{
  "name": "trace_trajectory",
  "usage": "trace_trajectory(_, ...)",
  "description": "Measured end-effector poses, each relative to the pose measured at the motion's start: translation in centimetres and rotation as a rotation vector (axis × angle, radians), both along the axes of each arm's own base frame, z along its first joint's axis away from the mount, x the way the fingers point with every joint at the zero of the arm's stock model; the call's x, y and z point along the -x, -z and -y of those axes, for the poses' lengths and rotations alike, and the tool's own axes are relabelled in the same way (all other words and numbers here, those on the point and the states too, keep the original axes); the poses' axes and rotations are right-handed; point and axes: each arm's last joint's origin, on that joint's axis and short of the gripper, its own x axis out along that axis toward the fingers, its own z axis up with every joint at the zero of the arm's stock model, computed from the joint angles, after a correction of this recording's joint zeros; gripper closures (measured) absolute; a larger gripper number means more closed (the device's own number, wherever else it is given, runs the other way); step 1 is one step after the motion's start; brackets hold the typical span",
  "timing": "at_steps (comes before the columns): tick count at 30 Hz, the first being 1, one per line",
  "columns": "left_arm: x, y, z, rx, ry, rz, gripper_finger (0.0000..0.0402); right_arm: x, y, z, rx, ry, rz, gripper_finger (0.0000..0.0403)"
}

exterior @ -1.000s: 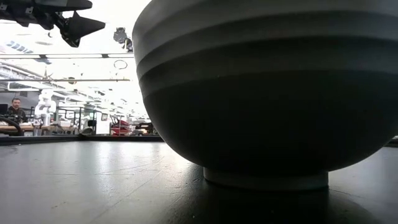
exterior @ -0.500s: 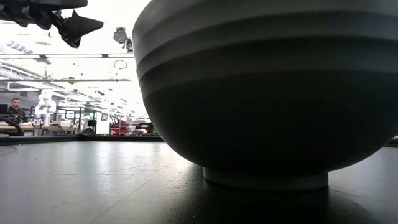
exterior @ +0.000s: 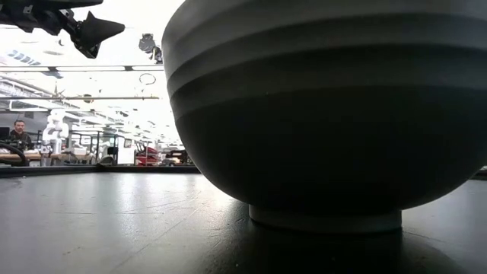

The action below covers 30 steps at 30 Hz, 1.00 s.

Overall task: Nest bowls inside each other
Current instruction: Stack the blue bowl on top of the red bowl

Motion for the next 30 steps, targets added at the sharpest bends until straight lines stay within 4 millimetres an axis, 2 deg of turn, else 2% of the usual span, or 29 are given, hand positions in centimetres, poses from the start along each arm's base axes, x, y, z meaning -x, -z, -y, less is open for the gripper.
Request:
trace_trajectory(5, 0.0, 0.0, 0.0, 0.0, -0.002, 0.0, 0.0128, -0.2, 0.2, -1.4, -0.133, -0.084, -0.027, 0.0244)
trace_trajectory(13, 0.0, 0.0, 0.0, 0.001, -0.003, 0.0, 0.0128, 0.7, 2.4, -4.4, -0.31, -0.101, -0.362, 0.0243)
trace_trajectory(19, 0.0, 0.0, 0.0, 0.002, -0.01, 0.003, 0.0128, 1.4, 3.4, -5.7, -0.32, -0.039, -0.555, 0.0243)
trace_trajectory(26, 0.0, -0.2, -0.1, 0.017, -0.022, 0.025, 0.0128, 0.5, 2.6, -7.8, -0.383, -0.147, -0.488, 0.0244)
trace_trajectory(30, 0.0, -0.3, -0.1, 0.015, -0.022, 0.029, 0.0128, 1.7, 3.3, -8.9, -0.342, -0.114, -0.68, 0.0256)
